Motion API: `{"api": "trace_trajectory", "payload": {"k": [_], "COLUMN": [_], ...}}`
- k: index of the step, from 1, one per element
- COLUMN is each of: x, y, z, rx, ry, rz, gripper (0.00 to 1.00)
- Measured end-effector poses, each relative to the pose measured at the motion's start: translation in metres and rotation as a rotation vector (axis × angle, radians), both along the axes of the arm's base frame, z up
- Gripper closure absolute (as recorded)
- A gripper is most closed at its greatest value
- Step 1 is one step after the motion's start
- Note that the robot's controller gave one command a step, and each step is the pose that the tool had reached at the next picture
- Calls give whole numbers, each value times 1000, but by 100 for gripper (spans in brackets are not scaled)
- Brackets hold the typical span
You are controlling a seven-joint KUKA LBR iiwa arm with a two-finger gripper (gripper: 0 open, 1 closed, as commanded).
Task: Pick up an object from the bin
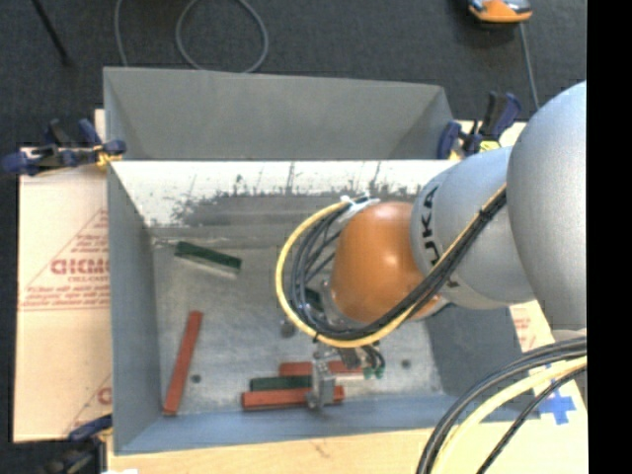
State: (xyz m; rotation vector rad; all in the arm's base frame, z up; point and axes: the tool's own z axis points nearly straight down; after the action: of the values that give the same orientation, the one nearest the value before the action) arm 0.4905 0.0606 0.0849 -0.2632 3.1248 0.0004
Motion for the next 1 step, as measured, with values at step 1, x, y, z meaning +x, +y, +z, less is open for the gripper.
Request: {"api": "trace_trajectory", "payload": {"k": [1], "x": [-8], "y": [-18], "z": [-14], "rx": [2], "ry": [-1], "rz": [-76], "gripper": [0]}}
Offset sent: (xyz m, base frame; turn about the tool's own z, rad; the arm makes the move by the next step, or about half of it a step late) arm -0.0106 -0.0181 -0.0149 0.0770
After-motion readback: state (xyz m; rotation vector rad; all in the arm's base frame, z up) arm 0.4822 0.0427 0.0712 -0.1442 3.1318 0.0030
